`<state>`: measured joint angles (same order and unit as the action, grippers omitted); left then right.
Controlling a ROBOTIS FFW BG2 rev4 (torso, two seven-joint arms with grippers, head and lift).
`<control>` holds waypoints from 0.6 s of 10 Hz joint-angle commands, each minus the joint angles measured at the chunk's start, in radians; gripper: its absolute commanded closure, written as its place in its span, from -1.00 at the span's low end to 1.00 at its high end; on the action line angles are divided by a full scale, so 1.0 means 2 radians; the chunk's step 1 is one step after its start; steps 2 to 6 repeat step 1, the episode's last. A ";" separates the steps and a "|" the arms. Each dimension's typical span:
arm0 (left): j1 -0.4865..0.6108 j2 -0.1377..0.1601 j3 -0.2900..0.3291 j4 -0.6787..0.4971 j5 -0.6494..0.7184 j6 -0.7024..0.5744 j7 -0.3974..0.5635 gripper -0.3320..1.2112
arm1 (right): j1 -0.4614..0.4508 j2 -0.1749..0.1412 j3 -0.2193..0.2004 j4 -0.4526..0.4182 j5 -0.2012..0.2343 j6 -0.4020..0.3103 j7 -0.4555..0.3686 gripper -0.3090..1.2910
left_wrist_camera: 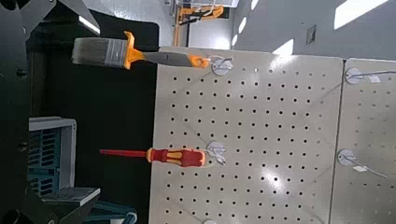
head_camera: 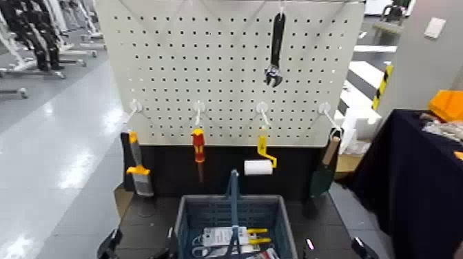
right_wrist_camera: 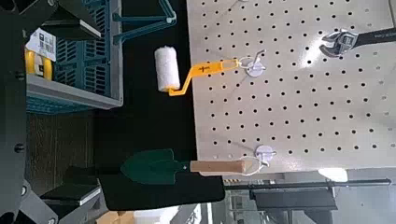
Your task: Put the yellow pliers into the crate.
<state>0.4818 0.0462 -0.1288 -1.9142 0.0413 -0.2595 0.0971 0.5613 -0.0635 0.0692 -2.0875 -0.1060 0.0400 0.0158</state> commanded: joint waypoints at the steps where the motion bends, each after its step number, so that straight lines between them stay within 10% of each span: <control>1: -0.001 0.001 0.000 0.001 0.000 0.001 0.000 -0.43 | 0.000 0.000 0.002 0.000 0.005 -0.002 -0.003 -0.48; 6: -0.001 0.001 0.000 0.001 0.000 0.001 0.000 -0.43 | 0.000 0.000 0.002 0.000 0.005 -0.002 -0.003 -0.48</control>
